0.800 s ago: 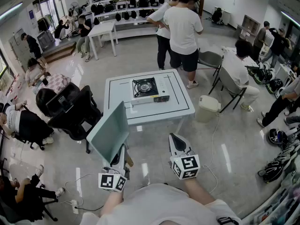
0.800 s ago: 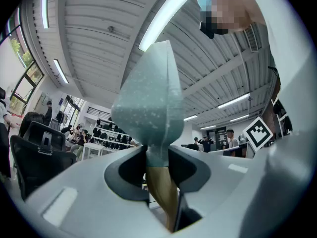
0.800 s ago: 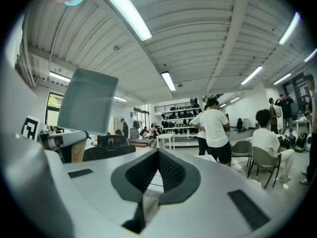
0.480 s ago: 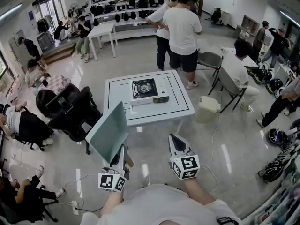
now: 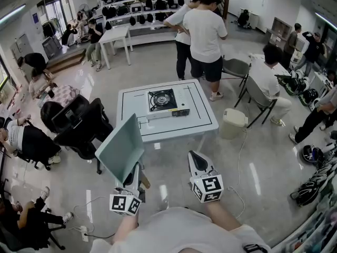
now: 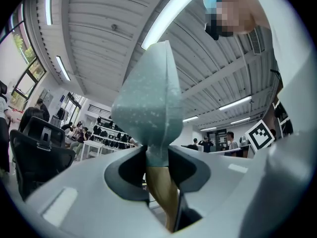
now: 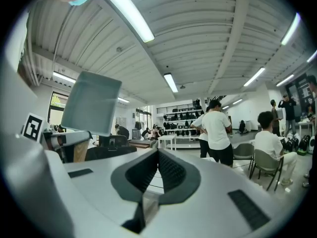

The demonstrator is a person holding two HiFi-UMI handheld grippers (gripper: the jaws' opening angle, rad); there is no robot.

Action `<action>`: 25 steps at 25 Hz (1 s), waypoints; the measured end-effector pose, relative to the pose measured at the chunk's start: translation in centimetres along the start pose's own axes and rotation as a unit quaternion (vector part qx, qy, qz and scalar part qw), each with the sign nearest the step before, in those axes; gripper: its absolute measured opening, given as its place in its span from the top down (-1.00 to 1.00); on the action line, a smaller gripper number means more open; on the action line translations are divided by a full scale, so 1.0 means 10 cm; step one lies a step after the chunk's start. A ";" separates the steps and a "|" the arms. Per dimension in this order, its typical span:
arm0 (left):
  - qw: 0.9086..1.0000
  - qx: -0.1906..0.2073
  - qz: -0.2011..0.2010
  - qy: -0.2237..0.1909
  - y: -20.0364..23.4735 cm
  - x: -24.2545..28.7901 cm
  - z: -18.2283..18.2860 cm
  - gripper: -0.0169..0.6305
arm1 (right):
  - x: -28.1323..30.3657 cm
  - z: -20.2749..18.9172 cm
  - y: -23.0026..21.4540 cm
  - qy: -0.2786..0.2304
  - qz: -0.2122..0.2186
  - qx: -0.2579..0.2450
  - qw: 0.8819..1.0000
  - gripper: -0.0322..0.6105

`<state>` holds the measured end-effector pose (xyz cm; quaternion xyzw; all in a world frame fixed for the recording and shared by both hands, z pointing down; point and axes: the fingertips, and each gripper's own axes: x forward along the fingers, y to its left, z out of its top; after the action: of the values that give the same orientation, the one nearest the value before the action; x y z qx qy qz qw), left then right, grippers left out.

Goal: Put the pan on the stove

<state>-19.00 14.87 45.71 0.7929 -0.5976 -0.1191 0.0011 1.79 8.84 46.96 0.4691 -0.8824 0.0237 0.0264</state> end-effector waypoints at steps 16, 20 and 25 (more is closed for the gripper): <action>1.000 0.014 0.008 -0.005 -0.28 0.17 -0.04 0.58 | -0.06 -0.01 -0.30 -0.012 0.027 0.008 1.000 0.87; 1.000 0.012 0.019 -0.006 -0.42 0.25 -0.05 0.58 | -0.12 0.02 -0.47 -0.011 0.035 0.008 0.999 0.87; 1.000 0.016 0.024 -0.011 -0.52 0.37 -0.06 0.58 | -0.14 0.05 -0.64 -0.013 0.041 0.000 0.999 0.88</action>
<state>-13.01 12.72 44.83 0.7769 -0.6183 -0.1181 -0.0159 7.90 6.36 46.47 0.4329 -0.9011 0.0189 0.0142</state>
